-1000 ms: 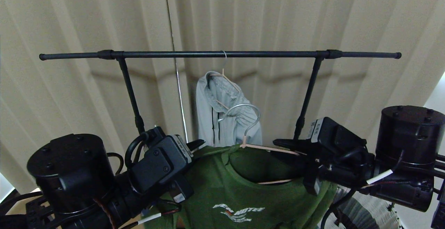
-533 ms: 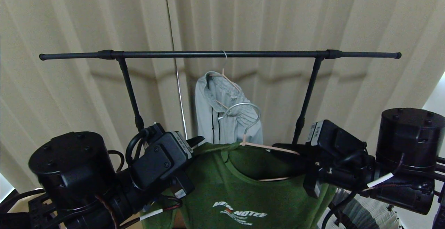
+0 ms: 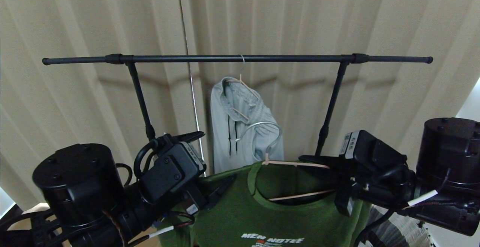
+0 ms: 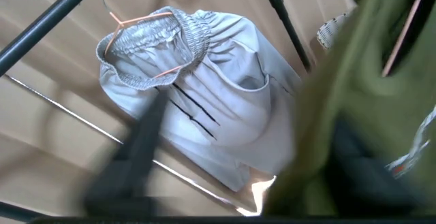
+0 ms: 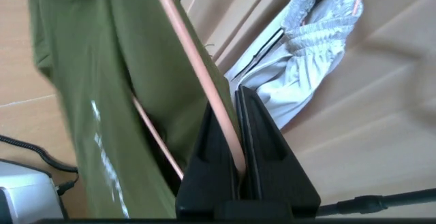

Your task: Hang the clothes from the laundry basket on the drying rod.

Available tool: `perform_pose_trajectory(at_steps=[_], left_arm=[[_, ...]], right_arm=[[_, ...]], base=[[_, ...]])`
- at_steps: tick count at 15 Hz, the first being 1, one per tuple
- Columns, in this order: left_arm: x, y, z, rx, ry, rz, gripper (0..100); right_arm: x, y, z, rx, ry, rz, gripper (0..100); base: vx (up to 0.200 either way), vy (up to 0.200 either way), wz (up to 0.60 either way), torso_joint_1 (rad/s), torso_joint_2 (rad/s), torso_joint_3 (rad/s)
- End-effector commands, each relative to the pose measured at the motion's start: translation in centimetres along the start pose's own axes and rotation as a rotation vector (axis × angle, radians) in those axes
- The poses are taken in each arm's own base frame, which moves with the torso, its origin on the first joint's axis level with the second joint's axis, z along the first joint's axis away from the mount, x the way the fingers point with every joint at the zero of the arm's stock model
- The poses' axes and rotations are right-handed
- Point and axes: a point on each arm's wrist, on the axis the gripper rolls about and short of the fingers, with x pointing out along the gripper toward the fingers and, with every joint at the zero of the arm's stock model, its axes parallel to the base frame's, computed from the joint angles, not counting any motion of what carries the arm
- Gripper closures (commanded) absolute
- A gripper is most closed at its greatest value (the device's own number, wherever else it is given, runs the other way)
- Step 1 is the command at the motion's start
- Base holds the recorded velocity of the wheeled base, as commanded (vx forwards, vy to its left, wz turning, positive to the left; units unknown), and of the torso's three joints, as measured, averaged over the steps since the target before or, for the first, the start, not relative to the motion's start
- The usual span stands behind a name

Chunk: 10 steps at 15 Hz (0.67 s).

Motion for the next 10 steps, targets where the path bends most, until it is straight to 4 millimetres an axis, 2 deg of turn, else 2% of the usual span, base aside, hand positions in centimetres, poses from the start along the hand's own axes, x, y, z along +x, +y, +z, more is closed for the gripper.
perform_pose_trajectory(at_steps=[1, 5, 10], left_arm=[[-0.2, 0.2, -0.2, -0.008, 0.006, 0.007, 0], [-1.5, 0.8, 0.6, -0.142, -0.032, 0.031, 0], [-3.4, 1.6, -1.4, -0.163, 0.042, 0.083, 0]], right_arm=[[-0.4, -0.5, -0.1, 0.005, -0.001, -0.025, 100], [-1.3, -2.6, -0.8, 0.030, 0.021, -0.116, 100], [-2.6, -4.1, -1.0, 0.051, 0.023, -0.198, 100]], base=[[0.000, 0.000, 0.00, 0.000, 0.00, 0.000], [0.000, 0.000, 0.00, 0.000, 0.00, 0.000], [0.000, 0.000, 0.00, 0.000, 0.00, 0.000]])
